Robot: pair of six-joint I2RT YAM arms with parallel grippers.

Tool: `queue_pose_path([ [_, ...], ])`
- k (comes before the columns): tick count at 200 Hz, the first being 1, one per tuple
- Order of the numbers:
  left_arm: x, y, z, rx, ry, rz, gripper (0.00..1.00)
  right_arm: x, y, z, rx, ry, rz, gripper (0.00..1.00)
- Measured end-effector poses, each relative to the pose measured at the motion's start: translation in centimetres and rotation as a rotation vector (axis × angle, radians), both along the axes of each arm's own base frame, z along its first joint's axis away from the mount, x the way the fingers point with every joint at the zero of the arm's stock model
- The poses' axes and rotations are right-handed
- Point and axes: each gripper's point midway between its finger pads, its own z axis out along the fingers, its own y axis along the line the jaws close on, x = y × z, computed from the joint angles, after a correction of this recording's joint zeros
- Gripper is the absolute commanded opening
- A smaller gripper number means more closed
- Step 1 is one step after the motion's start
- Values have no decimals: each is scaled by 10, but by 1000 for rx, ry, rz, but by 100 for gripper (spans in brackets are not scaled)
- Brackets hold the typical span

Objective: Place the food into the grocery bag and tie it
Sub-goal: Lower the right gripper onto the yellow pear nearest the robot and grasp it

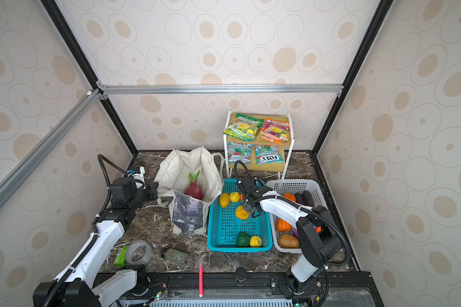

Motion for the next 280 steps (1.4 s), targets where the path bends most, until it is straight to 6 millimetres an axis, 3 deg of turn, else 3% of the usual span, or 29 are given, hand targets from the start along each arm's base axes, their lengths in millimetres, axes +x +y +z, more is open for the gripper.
queue_pose_path([
  [24,0,0,0,0,0,0,0,-5,12,-1,19,11,34,50],
  [45,0,0,0,0,0,0,0,-6,10,3,-11,3,31,51],
  [83,0,0,0,0,0,0,0,13,5,13,-84,-31,-10,54],
  [149,0,0,0,0,0,0,0,12,5,-11,-107,28,-5,54],
  [208,0,0,0,0,0,-1,0,8,19,-17,-1,40,8,50],
  [237,0,0,0,-1,-2,-1,0,6,15,-18,-19,54,-9,57],
  [280,0,0,1,-1,-2,-1,0,5,15,-32,-33,91,-21,59],
])
